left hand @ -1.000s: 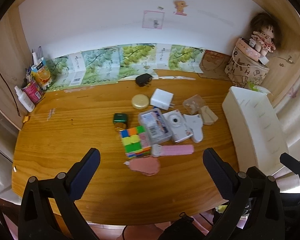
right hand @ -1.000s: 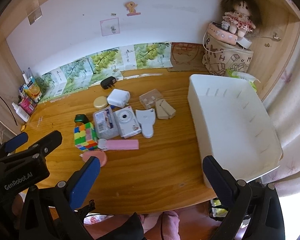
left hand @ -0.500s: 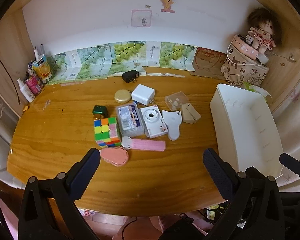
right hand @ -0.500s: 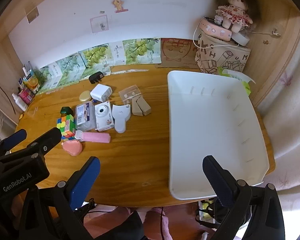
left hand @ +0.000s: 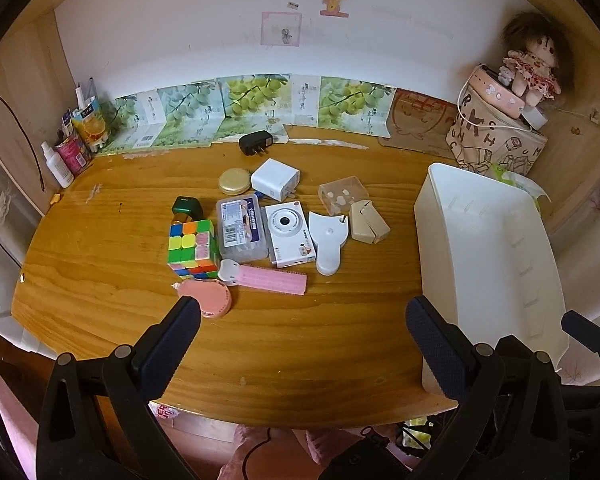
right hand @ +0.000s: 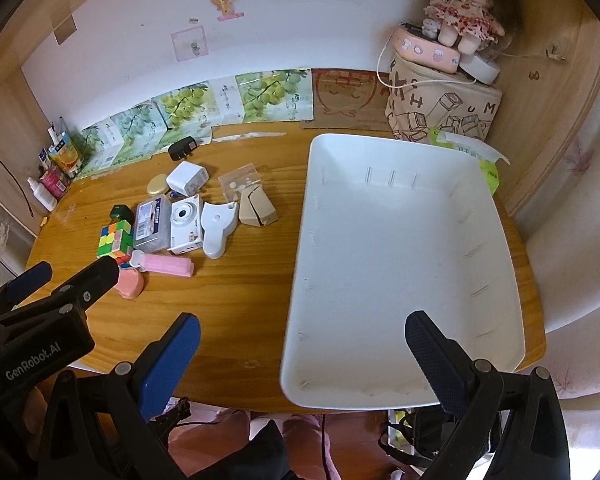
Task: Organize rigid objects
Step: 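Grasp the white tray rim with the right gripper and pull it closer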
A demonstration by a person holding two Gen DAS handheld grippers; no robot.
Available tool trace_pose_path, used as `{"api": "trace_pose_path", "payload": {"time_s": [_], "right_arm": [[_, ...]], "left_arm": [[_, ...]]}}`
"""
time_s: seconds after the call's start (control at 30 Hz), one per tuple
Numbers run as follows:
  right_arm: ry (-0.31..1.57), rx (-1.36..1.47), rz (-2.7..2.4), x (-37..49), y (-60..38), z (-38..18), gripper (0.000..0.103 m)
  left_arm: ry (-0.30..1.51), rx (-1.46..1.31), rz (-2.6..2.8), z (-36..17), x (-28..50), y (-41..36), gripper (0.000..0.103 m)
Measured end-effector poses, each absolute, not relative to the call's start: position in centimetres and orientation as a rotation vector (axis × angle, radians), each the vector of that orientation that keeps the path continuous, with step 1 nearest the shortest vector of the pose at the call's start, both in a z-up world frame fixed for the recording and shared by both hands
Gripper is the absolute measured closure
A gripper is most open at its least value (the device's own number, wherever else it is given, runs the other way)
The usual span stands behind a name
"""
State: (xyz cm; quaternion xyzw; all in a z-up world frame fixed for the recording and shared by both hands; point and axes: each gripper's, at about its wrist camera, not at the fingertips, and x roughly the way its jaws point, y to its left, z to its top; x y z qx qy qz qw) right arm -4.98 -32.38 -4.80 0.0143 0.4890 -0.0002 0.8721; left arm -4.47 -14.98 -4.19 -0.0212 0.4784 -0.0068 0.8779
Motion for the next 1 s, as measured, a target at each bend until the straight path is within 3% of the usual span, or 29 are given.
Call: {"api": "trace_pose_path", "payload": {"time_s": [0.53, 0.73, 0.93, 1.0], "right_arm": [[1.065, 0.151, -0.279, -2.4, -46.9, -7.3, 0.001], [1.174, 0.214, -0.320, -1.0, -51.6, -9.9, 0.004], [1.307, 0.287, -0.296, 0.4, -53.9, -13.7, 0.032], [1.352, 0.303, -0.298, 0.7, -54.3, -14.7, 0.050]], "left_arm": [[1.151, -0.228, 0.153, -8.0, -0.1, -15.2, 0.001], [1.186, -0.336, 0.259, -9.2, 1.4, -13.6, 0.001], [1.233, -0.434, 0.366, -10.5, 1.5, -11.3, 0.001], [1.251, -0.465, 0.393, -10.9, 1.3, -10.5, 0.001]]}}
